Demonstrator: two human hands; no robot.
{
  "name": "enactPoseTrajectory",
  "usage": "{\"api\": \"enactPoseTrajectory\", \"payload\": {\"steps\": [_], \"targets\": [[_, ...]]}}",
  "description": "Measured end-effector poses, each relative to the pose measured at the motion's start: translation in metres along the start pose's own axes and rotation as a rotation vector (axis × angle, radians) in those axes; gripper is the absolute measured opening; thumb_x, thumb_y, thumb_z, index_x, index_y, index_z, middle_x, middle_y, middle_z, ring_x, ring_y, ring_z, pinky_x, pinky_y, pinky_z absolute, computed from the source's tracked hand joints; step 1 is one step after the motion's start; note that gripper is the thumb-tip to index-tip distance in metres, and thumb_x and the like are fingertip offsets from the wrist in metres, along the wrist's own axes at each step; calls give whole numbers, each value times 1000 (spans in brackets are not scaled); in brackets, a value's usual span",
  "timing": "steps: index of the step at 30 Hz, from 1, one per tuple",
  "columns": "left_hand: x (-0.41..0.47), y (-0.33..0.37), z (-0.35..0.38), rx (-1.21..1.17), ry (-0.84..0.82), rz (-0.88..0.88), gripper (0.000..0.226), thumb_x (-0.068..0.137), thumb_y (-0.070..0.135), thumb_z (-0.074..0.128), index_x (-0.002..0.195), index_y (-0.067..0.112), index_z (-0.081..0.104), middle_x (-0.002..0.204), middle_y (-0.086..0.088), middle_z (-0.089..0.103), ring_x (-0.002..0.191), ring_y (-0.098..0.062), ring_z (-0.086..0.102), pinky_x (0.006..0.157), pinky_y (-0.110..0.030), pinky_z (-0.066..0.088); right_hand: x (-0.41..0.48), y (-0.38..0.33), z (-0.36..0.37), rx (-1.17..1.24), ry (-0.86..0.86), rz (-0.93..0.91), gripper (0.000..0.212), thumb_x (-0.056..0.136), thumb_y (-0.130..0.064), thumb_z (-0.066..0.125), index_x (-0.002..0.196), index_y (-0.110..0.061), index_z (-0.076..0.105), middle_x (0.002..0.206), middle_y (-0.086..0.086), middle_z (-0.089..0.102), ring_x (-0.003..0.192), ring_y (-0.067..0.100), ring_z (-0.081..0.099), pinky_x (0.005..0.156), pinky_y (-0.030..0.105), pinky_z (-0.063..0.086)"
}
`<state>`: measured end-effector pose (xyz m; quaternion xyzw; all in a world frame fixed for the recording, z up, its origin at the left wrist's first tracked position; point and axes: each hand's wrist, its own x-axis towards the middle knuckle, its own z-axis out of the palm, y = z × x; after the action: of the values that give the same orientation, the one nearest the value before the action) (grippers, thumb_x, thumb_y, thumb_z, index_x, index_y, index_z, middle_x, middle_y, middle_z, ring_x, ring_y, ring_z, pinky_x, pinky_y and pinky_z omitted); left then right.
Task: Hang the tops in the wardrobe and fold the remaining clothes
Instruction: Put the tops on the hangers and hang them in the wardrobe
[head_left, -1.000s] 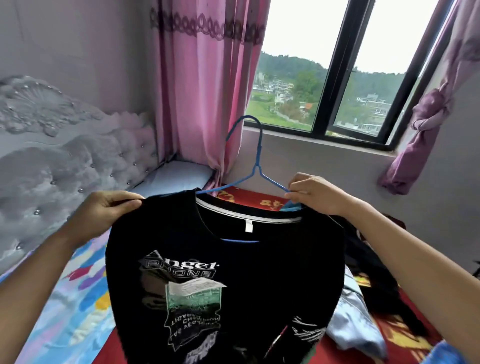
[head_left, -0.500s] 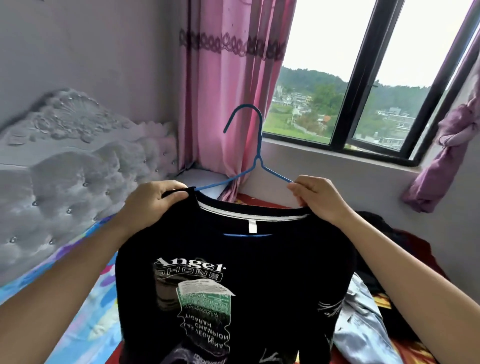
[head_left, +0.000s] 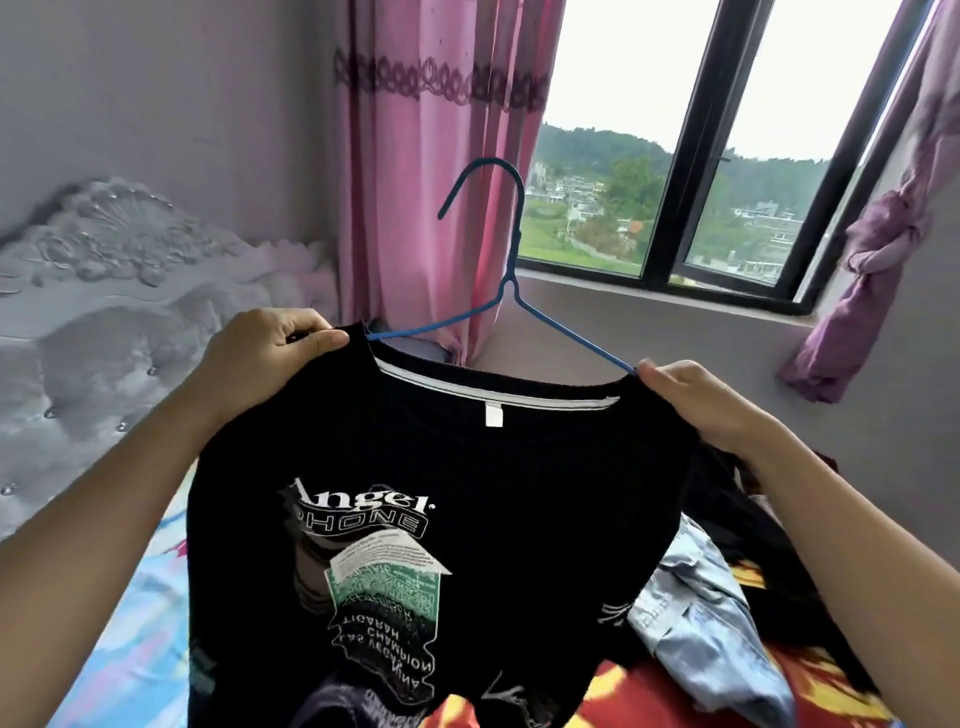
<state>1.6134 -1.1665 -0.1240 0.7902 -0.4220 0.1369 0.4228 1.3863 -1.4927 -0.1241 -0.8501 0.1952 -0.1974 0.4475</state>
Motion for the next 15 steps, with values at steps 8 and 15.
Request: {"api": "enactPoseTrajectory", "payload": {"steps": [8,15], "targets": [[-13,-5,2,-131,166,-83,18,75,39,69,58,34,66,51,23,58,49,7,51,50,-7,34,13,-30,18,-153,81,-4,42,95,-39,47,62,-16,60,52,-10,55,48,5,50,59,24,42],[-47,-31,-28,12,492,-338,27,82,33,70,85,6,73,52,16,62,55,-1,55,55,-16,38,-8,-73,101,-195,-437,-234,45,99,-38,35,73,-21,66,71,3,56,63,9,48,69,20,40]]}}
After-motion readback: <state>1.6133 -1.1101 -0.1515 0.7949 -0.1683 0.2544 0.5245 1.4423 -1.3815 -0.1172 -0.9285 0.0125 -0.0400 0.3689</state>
